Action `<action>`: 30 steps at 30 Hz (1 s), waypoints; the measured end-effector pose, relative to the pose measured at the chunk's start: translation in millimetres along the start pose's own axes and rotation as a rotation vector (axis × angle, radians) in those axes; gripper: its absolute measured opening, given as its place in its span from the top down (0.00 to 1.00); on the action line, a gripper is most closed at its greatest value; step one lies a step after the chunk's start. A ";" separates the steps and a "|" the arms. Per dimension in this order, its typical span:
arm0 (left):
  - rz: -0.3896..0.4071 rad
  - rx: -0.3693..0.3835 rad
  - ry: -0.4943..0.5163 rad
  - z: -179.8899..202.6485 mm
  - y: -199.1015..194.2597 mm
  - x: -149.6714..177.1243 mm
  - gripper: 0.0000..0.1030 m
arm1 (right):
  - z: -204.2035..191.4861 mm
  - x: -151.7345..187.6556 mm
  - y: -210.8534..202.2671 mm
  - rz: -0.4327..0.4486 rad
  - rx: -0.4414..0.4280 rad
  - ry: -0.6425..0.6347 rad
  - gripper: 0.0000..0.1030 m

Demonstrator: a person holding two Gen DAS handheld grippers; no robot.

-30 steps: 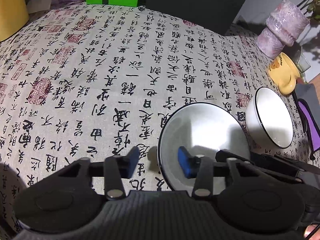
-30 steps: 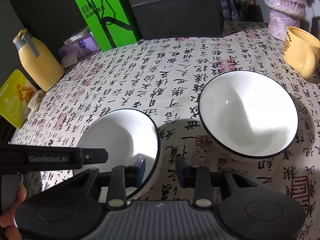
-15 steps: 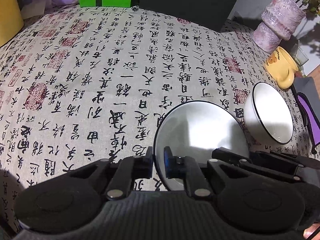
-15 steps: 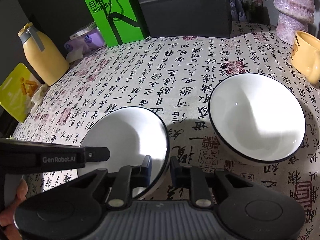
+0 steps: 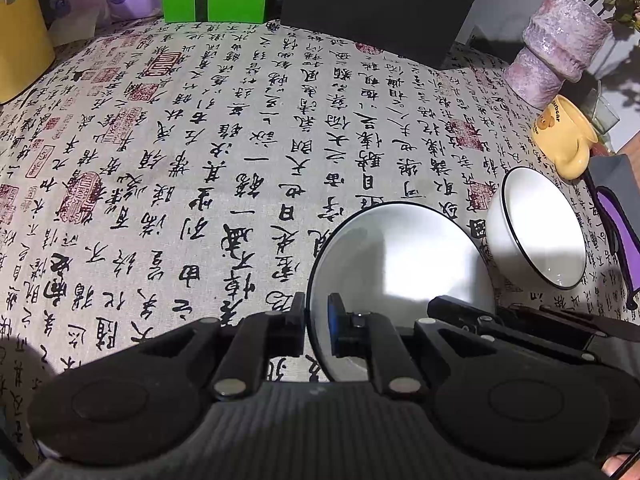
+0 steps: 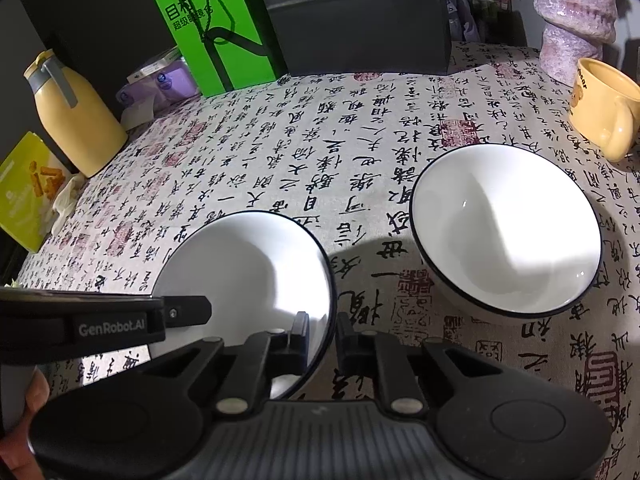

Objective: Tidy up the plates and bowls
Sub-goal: 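Lift the white bowl off the cloth with both grippers, then carry the white bowl toward the blue bowl with both grippers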

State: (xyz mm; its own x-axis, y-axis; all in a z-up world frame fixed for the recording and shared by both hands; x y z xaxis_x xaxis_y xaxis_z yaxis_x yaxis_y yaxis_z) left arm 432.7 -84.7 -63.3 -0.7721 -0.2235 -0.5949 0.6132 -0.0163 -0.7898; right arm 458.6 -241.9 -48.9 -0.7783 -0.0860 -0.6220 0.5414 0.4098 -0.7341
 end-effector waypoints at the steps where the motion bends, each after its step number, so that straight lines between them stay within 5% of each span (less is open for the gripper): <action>1: 0.001 0.000 -0.001 -0.1 -0.9 -0.3 0.89 | 0.3 -0.4 -1.0 0.002 0.001 0.002 0.88; 30: 0.091 0.040 -0.021 -22.9 -46.6 -4.6 0.89 | -39.4 -12.5 -35.6 0.119 0.052 -0.013 0.92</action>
State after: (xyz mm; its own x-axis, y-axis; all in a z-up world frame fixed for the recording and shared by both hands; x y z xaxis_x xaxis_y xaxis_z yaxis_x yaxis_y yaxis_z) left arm 403.8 -60.6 -27.2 -0.7097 -0.2462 -0.6601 0.6869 -0.0334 -0.7260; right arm 436.5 -219.6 -4.2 -0.7035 -0.0512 -0.7089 0.6460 0.3698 -0.6678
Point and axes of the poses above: each gripper's, at about its wrist camera, not at the fingertips, and y roughly the way its jaws point, z to its right, x to its underside, the point moved 5 cm from there along y, roughly the way its jaws point, and after that the axes turned 11 degrees about z, right-handed, at the moved point
